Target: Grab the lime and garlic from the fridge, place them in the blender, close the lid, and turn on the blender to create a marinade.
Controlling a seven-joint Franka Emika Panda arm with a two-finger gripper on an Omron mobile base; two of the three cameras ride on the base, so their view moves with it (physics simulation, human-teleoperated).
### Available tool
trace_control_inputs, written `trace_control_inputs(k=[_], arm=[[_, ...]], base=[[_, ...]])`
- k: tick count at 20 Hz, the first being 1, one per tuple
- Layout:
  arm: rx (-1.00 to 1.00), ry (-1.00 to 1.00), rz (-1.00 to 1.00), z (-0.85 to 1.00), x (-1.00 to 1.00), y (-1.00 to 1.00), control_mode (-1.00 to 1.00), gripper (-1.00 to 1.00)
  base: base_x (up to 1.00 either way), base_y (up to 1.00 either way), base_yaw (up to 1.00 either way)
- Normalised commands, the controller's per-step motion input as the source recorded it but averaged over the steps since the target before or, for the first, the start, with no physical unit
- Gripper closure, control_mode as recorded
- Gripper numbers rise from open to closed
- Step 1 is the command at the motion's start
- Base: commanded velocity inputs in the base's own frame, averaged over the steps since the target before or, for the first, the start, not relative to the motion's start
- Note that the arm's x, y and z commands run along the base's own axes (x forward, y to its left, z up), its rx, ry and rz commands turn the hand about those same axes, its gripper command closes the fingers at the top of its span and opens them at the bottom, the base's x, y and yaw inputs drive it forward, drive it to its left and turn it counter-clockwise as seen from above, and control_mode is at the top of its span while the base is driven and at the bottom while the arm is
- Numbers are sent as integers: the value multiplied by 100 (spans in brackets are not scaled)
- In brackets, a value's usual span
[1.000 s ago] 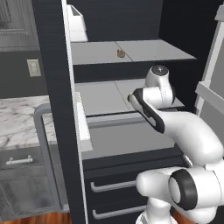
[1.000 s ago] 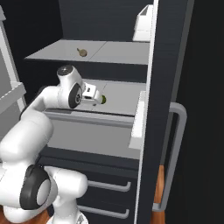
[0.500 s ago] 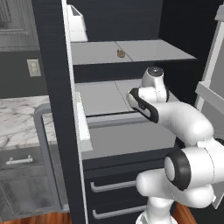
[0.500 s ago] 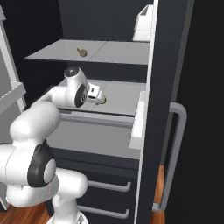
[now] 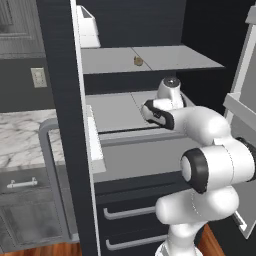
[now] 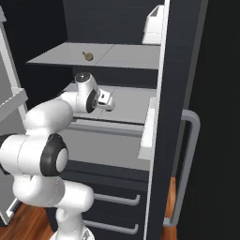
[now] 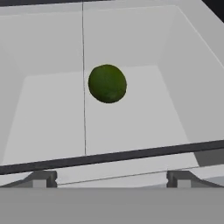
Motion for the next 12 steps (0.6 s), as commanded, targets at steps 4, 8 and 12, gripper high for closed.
trace_control_inputs(k=[4,8,12], arm=[[2,0,-2,-24,43,0,-100,-100],[3,0,-1,-19,38,0,-100,-100],[3,0,0,-20,35,0,-100,-100]], base=[[0,0,0],[0,0,0],[0,0,0]])
